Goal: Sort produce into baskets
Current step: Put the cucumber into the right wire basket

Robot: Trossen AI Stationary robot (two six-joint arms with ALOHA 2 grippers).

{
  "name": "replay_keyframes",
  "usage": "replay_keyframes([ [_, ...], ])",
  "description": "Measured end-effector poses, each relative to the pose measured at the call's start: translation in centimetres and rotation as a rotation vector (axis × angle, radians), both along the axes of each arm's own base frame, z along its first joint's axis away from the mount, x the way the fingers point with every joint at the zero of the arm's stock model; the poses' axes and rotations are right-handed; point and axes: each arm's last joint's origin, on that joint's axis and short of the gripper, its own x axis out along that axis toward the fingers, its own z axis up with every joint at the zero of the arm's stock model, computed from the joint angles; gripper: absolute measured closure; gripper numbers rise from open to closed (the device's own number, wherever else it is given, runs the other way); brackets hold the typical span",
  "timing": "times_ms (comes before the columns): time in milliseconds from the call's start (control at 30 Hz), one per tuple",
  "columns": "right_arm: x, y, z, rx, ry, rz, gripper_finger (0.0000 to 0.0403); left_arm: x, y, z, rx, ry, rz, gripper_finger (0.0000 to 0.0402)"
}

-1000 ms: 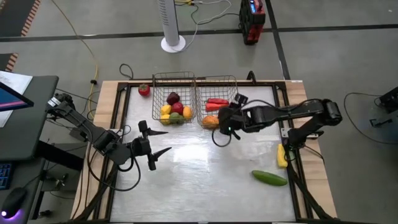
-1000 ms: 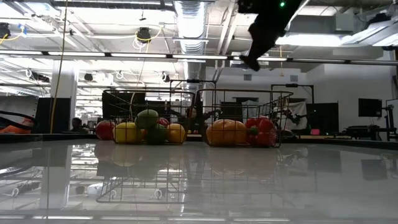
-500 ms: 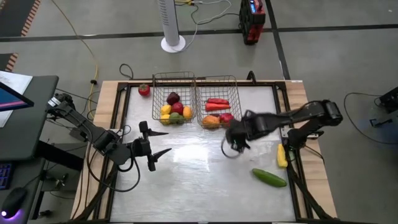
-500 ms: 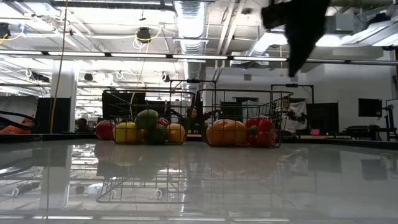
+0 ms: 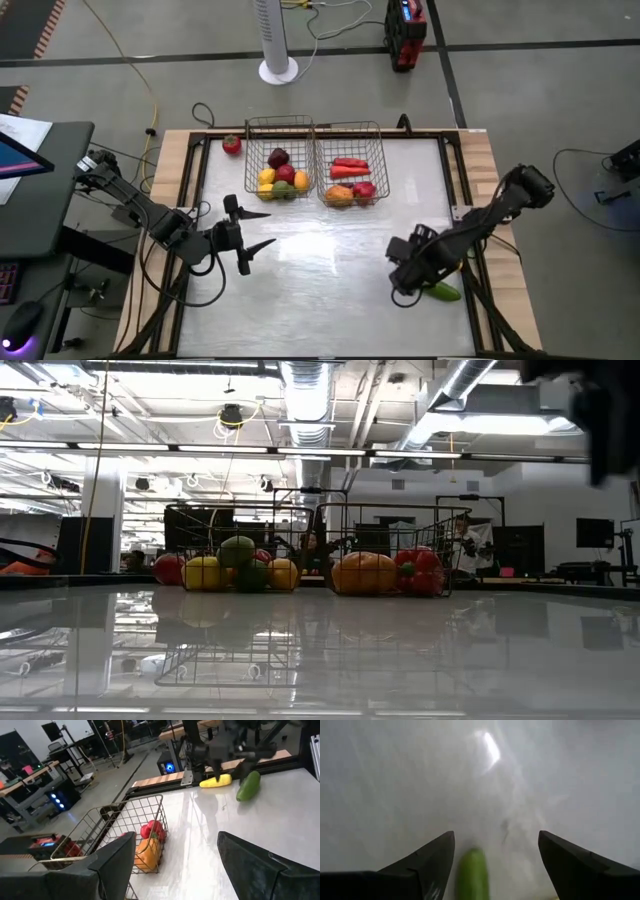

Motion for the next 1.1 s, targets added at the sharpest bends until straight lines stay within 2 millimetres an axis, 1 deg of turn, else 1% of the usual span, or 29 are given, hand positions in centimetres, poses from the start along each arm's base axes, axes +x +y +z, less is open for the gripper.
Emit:
replay_keyframes([
  [133,-1.0,0.6,-3.2,0.088,0.057,0.009,0.0088,0.0,0.0,0.0,-0.003,-0.001,0.0,0.0132],
  [233,-1.6,0.6,-5.2,0.152,0.101,0.009,0.0088,0.0,0.0,0.0,-0.003,-0.001,0.0,0.0132],
  [367,-2.1,0.3,-6.9,0.208,0.139,0.007,0.0088,0.0,0.0,0.0,-0.003,0.0,0.0,0.0132],
  [500,-2.5,0.1,-7.6,0.201,0.154,-0.014,0.0089,0.0,0.0,0.0,-0.002,0.0,0.0,0.0132],
  [600,-2.7,0.0,-8.2,0.208,0.153,-0.023,0.0102,0.0,0.0,0.0,-0.001,0.001,0.0,0.0132],
  [767,-2.6,0.0,-9.2,0.254,0.118,-0.003,0.0146,0.0,0.0,0.0,-0.001,0.001,0.0,0.0132],
  [1000,-2.5,-0.5,-9.4,0.247,0.127,0.019,0.0247,0.0,0.0,0.0,-0.001,0.002,0.0,0.0132],
  [1100,-2.2,-1.0,-9.4,0.243,0.129,0.033,0.0249,0.0,0.0,0.0,-0.001,0.002,-0.001,0.0132],
])
